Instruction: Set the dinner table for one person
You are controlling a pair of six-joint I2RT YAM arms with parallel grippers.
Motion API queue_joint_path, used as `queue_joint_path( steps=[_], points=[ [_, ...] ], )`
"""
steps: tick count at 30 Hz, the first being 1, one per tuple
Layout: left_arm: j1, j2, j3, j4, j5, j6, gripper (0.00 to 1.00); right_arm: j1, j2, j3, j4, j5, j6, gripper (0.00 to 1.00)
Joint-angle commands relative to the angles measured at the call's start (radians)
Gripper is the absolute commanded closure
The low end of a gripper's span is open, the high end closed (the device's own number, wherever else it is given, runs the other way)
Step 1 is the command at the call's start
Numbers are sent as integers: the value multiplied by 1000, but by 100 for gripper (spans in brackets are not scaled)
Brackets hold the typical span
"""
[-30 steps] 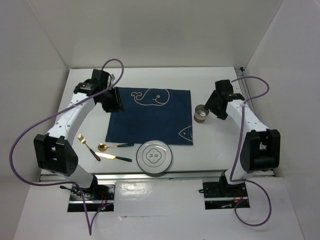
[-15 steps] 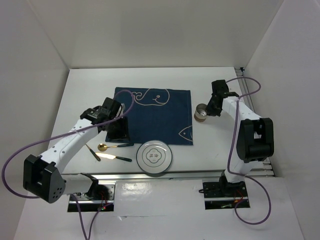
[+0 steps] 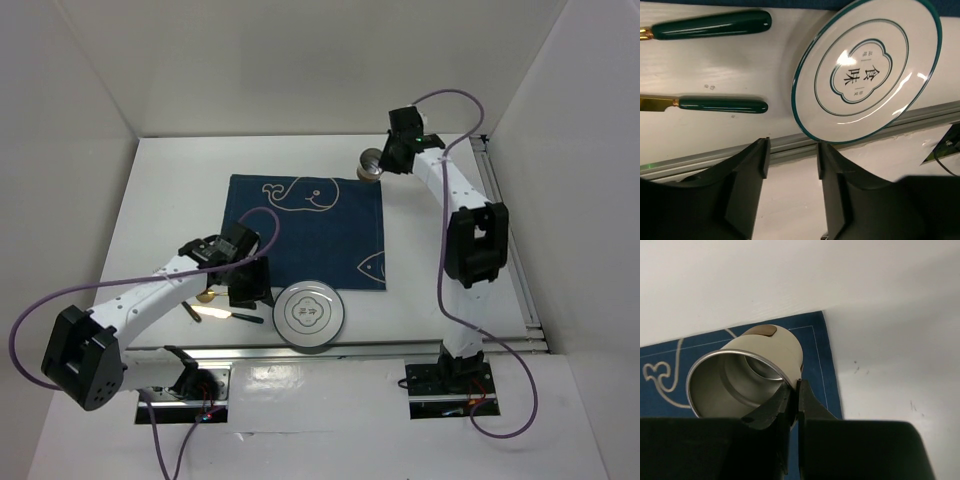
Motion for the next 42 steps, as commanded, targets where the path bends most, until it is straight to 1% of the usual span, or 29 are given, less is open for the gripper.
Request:
queue_joint_path(
  steps=[1,2,3,4,6,8,11,12,13,14,15,16,17,18,20,22,24,25,29,31,37,40,41,42],
  points=[
    [-33,7,-17,44,-13,-64,37,10,121,133,-80,-1,-19,100],
    [-45,-5,-26,44,-2,-75,35,19,164,151,-80,-1,-19,100],
    [-46,-6,-26,57,-2,-75,30,19,182,167,-91,-1,-19,100],
    [-56,-6,-37,57,-2,-85,27,19,198,195,-91,-1,-19,100],
    [-67,-6,-37,71,12,-95,26,19,241,204,-114,-1,-19,100],
    [-67,-6,-46,80,22,-95,23,19,259,218,-114,-1,-19,100],
    [-76,19,-66,90,22,-95,22,19,271,218,-114,-13,-10,99],
    [-87,30,-66,106,22,-95,22,19,280,209,-114,-13,-10,95],
    [-87,30,-83,133,33,-95,22,19,281,209,-114,-23,-10,87],
    [-87,39,-94,144,33,-95,22,19,281,209,-114,-24,-10,70],
    [-87,39,-111,155,42,-95,22,28,271,200,-114,-34,-10,57],
    [-87,39,-111,164,53,-95,22,29,271,200,-114,-34,-10,46],
    [-87,48,-121,179,53,-95,22,29,255,200,-114,-34,-10,39],
    [-96,48,-121,179,53,-95,22,29,242,200,-114,-34,-10,27],
    [-96,59,-131,190,53,-95,23,29,204,200,-114,-34,-10,16],
    [-96,68,-131,202,42,-95,24,29,169,200,-114,-34,-20,8],
    [-96,77,-150,227,42,-95,27,29,141,200,-123,-34,-20,7],
    [-96,86,-151,254,42,-95,27,29,123,200,-123,-34,-20,7],
    [-105,131,-151,299,42,-95,33,29,-18,105,-100,-25,-31,6],
    [-105,140,-151,310,42,-95,33,29,-84,48,-100,-14,-31,4],
    [-105,154,-203,434,53,-85,34,29,-221,-82,-91,-2,-42,3],
    [-105,154,-212,474,39,-75,41,29,-262,-143,-91,-2,-42,3],
    [-105,154,-212,474,39,-75,50,29,-282,-156,-91,-2,-42,3],
    [-105,154,-224,492,39,-64,54,29,-292,-167,-91,-2,-33,3]
  ],
)
